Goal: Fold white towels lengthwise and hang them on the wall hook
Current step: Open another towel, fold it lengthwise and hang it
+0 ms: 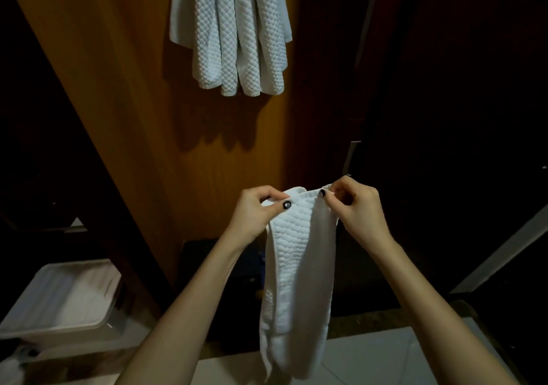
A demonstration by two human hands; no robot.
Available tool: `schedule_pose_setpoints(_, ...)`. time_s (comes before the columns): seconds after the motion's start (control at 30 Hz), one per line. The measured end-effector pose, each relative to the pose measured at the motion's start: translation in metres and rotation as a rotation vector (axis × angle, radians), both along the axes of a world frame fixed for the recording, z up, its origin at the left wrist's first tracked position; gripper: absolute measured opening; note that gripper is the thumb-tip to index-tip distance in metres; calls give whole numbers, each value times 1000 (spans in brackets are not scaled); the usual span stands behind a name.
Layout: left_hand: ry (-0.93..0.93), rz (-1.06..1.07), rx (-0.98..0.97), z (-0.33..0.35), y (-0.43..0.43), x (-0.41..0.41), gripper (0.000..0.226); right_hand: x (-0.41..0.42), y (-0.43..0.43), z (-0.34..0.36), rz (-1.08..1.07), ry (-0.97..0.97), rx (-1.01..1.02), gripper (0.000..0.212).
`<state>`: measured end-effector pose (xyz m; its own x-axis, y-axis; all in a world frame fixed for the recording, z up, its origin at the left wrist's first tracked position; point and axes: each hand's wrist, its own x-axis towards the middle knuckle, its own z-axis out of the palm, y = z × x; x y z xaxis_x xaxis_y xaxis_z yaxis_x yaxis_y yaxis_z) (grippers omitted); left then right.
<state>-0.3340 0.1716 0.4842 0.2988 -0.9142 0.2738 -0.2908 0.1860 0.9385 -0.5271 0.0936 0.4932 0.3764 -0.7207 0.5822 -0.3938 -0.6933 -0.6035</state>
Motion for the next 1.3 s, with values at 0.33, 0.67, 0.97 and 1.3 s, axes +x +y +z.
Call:
schedule_pose_setpoints(0.33,-71,-76,21,29,-11,7,10,-35,-33,-2,166,383,219,12)
schedule_pose_setpoints(0.67,154,184,-95,23,-3,30,22,-25,-12,7,303,322,125,12)
schedule_pose_setpoints(0.97,148,186,-162,29,-5,34,25,-29,-9,7,179,237,125,17)
schedule_pose_setpoints(1.3,197,157,-178,33,-10,48,26,-47,-7,14,230,21,249,11)
